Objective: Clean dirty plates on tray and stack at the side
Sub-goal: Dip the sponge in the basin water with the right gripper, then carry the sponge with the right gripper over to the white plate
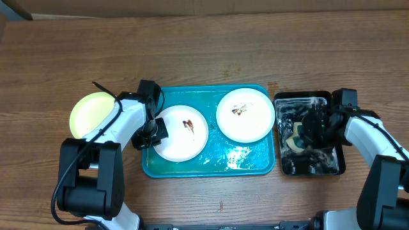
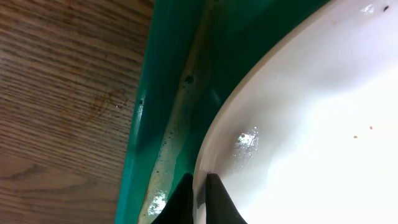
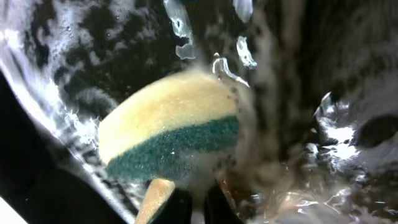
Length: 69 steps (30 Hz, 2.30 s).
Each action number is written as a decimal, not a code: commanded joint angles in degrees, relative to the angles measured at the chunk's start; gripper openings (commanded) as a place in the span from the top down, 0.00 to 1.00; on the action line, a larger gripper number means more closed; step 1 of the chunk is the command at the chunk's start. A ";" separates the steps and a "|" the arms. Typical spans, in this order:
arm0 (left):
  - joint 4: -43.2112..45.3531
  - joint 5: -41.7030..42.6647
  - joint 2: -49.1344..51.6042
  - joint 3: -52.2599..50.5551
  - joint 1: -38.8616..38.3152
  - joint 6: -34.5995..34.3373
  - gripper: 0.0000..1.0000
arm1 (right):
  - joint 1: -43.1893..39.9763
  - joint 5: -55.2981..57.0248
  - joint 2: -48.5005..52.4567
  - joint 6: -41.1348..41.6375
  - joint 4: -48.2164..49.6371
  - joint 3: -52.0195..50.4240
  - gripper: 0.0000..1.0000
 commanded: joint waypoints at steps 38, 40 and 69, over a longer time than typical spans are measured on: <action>3.72 1.90 1.70 -1.40 0.66 13.51 0.96 | 22.62 -5.14 -4.33 -17.16 -11.80 18.29 0.96; 3.78 2.08 1.70 -1.40 0.63 13.53 0.96 | 26.82 -5.03 -4.33 -13.49 -8.11 18.27 0.96; 4.24 6.60 1.70 -1.42 0.52 16.48 0.96 | 52.52 -4.83 11.58 -0.37 24.15 18.25 0.96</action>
